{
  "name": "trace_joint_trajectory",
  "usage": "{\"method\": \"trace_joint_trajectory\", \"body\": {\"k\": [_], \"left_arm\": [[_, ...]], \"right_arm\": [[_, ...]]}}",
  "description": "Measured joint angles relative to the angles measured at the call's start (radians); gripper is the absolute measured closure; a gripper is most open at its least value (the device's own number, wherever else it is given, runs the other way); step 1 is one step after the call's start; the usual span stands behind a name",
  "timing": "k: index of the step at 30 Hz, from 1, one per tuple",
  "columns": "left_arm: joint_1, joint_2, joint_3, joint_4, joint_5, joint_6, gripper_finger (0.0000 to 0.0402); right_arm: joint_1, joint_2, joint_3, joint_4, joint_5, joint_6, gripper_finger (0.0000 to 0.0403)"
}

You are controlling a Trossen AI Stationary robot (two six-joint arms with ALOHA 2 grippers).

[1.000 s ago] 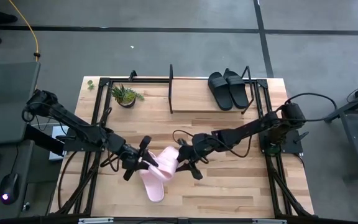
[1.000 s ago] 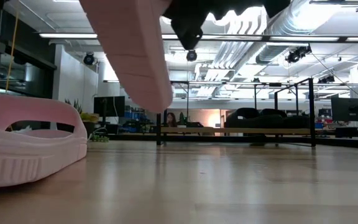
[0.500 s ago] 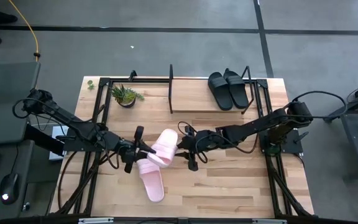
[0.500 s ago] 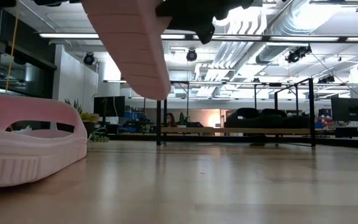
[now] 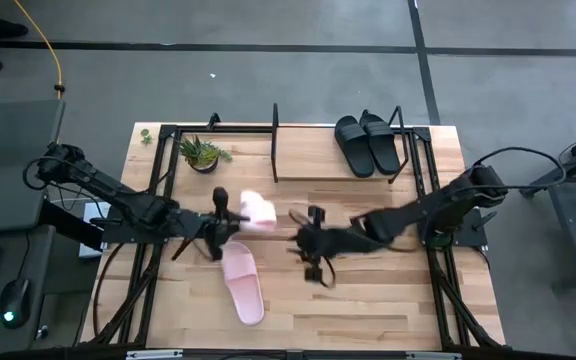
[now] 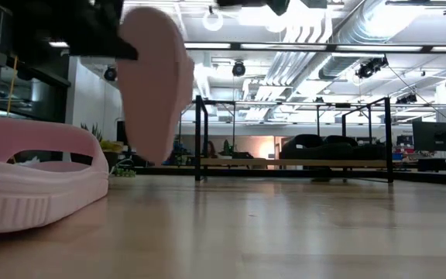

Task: Pick and place slides into the shelf
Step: Put the top pink slide on the shelf

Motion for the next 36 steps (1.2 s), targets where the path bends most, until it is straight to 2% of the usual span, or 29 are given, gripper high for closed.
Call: {"method": "trace_joint_trajectory", "body": {"k": [3, 5, 13, 24, 29, 36], "left_arm": [[-0.006, -0.006, 0.008, -0.007, -0.108, -0.001, 0.0341], [-0.006, -0.003, 0.006, -0.049, -0.127, -0.014, 0.0343], [-0.007, -0.004, 0.006, -0.023, -0.142, -0.008, 0.0343], [-0.007, -0.005, 0.006, 0.0, -0.143, -0.006, 0.0343], [-0.008, 0.003, 0.006, 0.047, -0.095, -0.008, 0.0342], [-0.008, 0.056, 0.006, 0.117, -0.059, 0.017, 0.0342]], "right_arm": [[0.032, 0.002, 0.015, 0.013, 0.036, -0.018, 0.0297], [0.048, 0.002, 0.015, 0.053, 0.077, -0.043, 0.0297], [0.068, 0.006, 0.016, 0.065, 0.148, -0.067, 0.0297], [0.053, 0.048, 0.014, 0.072, 0.248, -0.219, 0.0292], [0.049, 0.049, 0.014, 0.088, 0.249, -0.26, 0.0263], [0.05, 0.049, 0.014, 0.153, 0.246, -0.312, 0.0197]]}}
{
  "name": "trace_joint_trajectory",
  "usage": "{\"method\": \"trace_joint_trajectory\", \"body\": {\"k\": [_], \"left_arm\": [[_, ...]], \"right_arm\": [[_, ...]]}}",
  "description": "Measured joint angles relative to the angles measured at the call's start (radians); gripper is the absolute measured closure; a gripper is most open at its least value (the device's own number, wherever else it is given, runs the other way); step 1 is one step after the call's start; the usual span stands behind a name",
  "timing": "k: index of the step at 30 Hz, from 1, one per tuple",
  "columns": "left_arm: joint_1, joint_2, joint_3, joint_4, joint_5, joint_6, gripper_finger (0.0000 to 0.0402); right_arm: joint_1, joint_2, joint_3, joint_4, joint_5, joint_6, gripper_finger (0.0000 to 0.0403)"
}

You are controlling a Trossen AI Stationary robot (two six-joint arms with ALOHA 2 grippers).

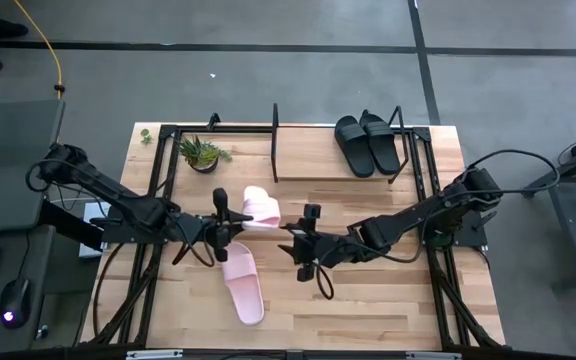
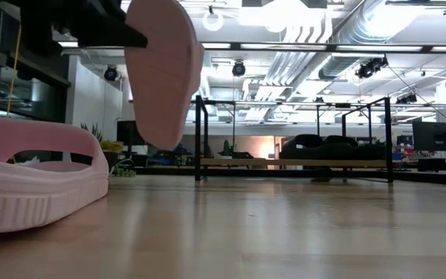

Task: Pick and place slides into the shelf
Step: Put the top pink slide on the shelf

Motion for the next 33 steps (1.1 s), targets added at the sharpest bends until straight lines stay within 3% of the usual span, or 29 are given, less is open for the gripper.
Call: {"method": "trace_joint_trajectory", "body": {"k": [5, 14, 30, 33], "left_arm": [[0.0, 0.075, 0.04, 0.014, 0.005, 0.014, 0.0341], [0.002, 0.192, 0.139, -0.054, -0.018, -0.017, 0.0341], [0.002, 0.21, 0.159, -0.071, -0.022, -0.036, 0.0337], [0.002, 0.21, 0.159, -0.086, -0.022, -0.037, 0.0338]], "right_arm": [[0.0, 0.0, 0.0, 0.016, 0.003, -0.012, 0.0166], [-0.002, 0.038, 0.0, 0.044, 0.029, -0.057, 0.0162], [-0.017, 0.215, 0.243, -0.196, 0.113, -0.01, 0.0162], [-0.02, 0.217, 0.254, -0.246, 0.177, 0.019, 0.0162]]}}
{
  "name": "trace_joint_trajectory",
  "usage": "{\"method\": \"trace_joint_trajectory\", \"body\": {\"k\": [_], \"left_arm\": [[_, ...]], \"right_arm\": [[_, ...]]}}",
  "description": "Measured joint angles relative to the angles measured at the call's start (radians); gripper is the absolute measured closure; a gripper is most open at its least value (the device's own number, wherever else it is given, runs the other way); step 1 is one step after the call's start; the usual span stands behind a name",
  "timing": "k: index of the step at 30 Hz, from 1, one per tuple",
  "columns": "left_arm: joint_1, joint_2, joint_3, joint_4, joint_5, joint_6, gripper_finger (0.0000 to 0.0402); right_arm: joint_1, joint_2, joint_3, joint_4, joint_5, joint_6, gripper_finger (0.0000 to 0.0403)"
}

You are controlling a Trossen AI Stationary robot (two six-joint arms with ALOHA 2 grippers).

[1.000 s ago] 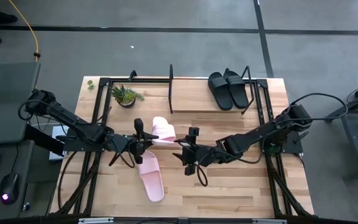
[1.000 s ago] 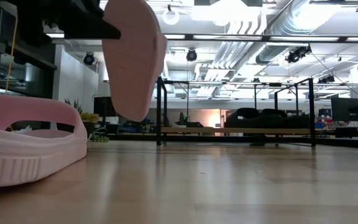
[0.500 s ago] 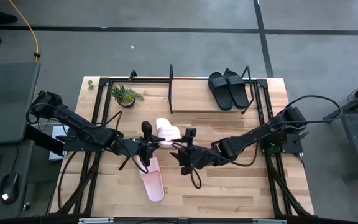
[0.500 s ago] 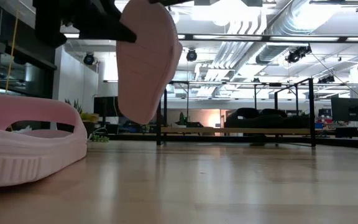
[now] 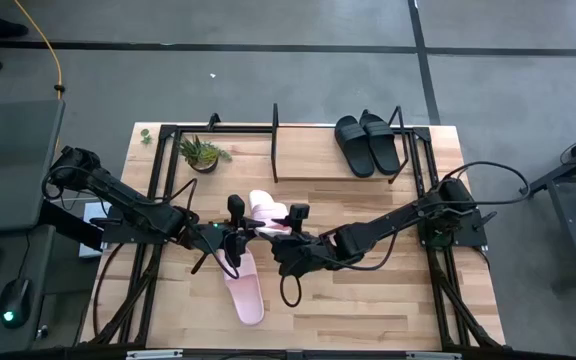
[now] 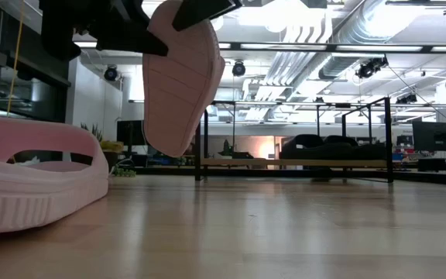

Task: Pick and place slides into the shelf
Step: Put the top pink slide on the shelf

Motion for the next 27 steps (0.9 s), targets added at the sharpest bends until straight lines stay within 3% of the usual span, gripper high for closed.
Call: {"method": "trace_joint_trajectory", "body": {"k": [7, 24, 27], "left_arm": [[0.0, 0.0, 0.0, 0.001, 0.002, 0.0, 0.0335], [0.0, 0.0, 0.0, 0.002, 0.002, -0.006, 0.033], [0.0, 0.0, 0.0, 0.001, 0.003, -0.023, 0.0322]], "right_arm": [[-0.001, 0.0, 0.001, -0.023, -0.009, 0.041, 0.0187], [-0.002, -0.001, 0.001, -0.042, -0.076, 0.086, 0.0379], [-0.002, -0.002, 0.001, -0.046, -0.096, 0.092, 0.0391]]}}
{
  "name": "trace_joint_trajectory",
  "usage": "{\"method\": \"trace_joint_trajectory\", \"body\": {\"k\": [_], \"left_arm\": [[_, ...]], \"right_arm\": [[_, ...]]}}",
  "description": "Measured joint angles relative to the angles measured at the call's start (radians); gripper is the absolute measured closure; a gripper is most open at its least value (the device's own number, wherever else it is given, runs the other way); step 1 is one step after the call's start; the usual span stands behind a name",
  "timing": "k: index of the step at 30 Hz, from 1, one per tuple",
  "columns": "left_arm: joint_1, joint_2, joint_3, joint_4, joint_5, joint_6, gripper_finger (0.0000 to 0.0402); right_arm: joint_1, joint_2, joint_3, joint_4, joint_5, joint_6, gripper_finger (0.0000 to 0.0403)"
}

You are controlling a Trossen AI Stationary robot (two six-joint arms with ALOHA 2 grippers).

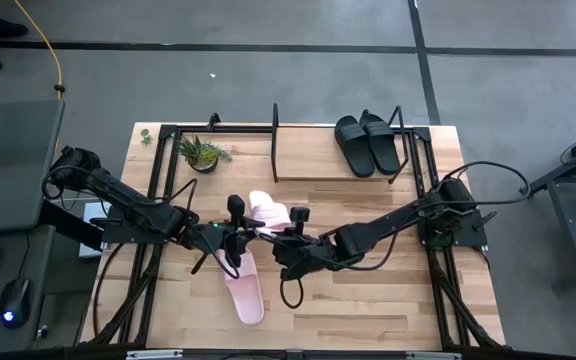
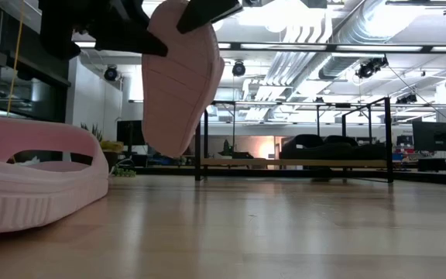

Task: Pick and place slides into the shelf
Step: Put the top pink slide on the shelf

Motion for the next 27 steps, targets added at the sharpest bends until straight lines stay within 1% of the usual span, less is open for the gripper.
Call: {"method": "trace_joint_trajectory", "body": {"k": [4, 7, 10, 17, 20, 22, 27], "left_arm": [[0.0, 0.0, 0.0, 0.0, -0.001, -0.003, 0.0311], [0.0, 0.0, 0.0, -0.003, 0.0, -0.021, 0.0303], [0.0, 0.0, 0.0, -0.003, -0.008, -0.037, 0.0291], [0.0, 0.0, 0.0, -0.002, -0.022, -0.055, 0.0243], [0.0, -0.001, 0.0, -0.003, -0.04, -0.071, 0.022], [0.0, -0.008, 0.0, -0.005, -0.054, -0.082, 0.0205], [-0.001, -0.035, 0.001, -0.006, -0.058, -0.116, 0.0179]], "right_arm": [[-0.003, 0.0, 0.0, -0.005, -0.001, 0.018, 0.0383], [-0.003, 0.0, 0.0, -0.015, -0.001, 0.019, 0.0394], [-0.003, 0.0, 0.001, -0.023, -0.001, 0.02, 0.0396], [-0.003, 0.0, 0.002, -0.044, 0.004, 0.019, 0.0398], [-0.003, -0.001, 0.001, -0.086, 0.031, 0.038, 0.0398], [-0.003, -0.003, -0.001, -0.145, 0.059, 0.067, 0.0398], [-0.005, -0.021, -0.001, -0.241, 0.147, 0.148, 0.0396]]}}
